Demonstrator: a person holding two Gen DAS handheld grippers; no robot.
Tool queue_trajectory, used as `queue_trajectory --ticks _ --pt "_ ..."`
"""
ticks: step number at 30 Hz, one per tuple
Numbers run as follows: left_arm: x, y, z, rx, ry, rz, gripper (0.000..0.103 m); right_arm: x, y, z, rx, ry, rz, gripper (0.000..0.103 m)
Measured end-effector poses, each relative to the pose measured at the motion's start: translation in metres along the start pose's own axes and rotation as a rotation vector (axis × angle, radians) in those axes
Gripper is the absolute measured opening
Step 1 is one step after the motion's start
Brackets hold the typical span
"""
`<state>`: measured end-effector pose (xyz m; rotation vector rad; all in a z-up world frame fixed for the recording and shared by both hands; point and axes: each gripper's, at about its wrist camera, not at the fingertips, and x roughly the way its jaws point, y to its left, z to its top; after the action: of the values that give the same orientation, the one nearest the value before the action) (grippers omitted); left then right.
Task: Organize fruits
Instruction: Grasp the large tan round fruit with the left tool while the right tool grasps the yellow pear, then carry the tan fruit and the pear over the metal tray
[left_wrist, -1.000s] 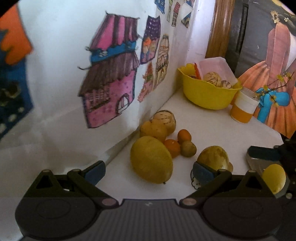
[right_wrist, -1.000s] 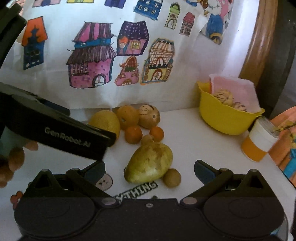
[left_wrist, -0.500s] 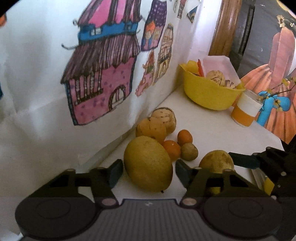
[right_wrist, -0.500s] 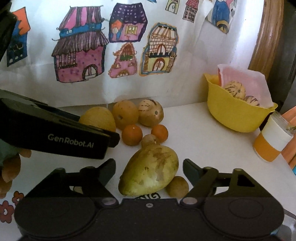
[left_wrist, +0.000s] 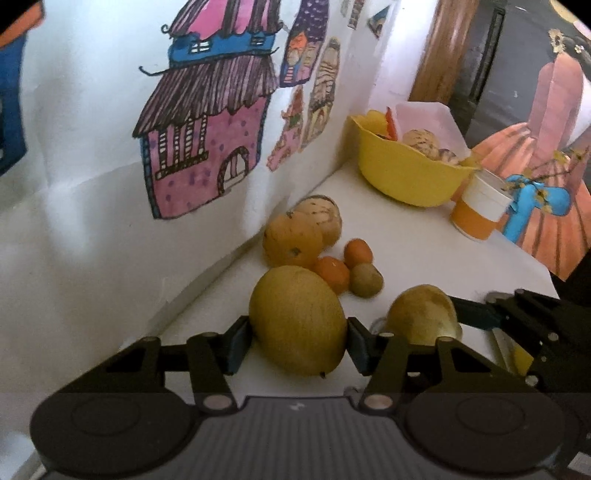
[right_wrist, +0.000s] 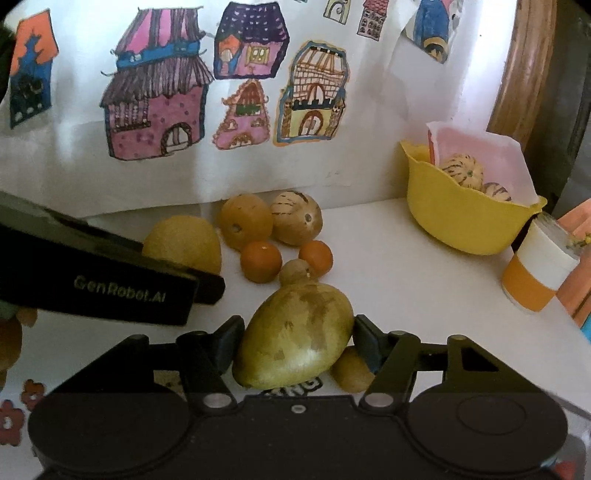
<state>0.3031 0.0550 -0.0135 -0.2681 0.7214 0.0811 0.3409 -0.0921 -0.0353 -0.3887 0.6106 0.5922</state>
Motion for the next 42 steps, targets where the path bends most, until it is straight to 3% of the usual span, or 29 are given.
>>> queue_trajectory --ticks 10,18,25,38,42 --pt "-0.028 -0.013 -0.013 0.032 0.007 -0.022 0.058 -0.039 0.011 -0.013 -0.009 -0.032 -0.011 0.054" --pt "-0.045 -0.017 -0.032 0.037 0.015 -0.025 0.057 -0.062 0.007 -0.03 0.055 -0.035 -0.019 0.054" --pt "-0.045 -0.015 -0.035 0.048 0.024 -0.026 0.057 -0.051 0.003 -0.032 0.087 -0.015 -0.031 0.059" --pt "-0.032 -0.016 -0.029 0.079 0.003 -0.02 0.058 -0.027 -0.019 -0.033 0.199 0.066 0.017 0.057" --pt "-0.022 -0.015 -0.027 0.071 0.035 -0.03 0.059 -0.026 -0.022 -0.033 0.211 0.066 0.025 0.054"
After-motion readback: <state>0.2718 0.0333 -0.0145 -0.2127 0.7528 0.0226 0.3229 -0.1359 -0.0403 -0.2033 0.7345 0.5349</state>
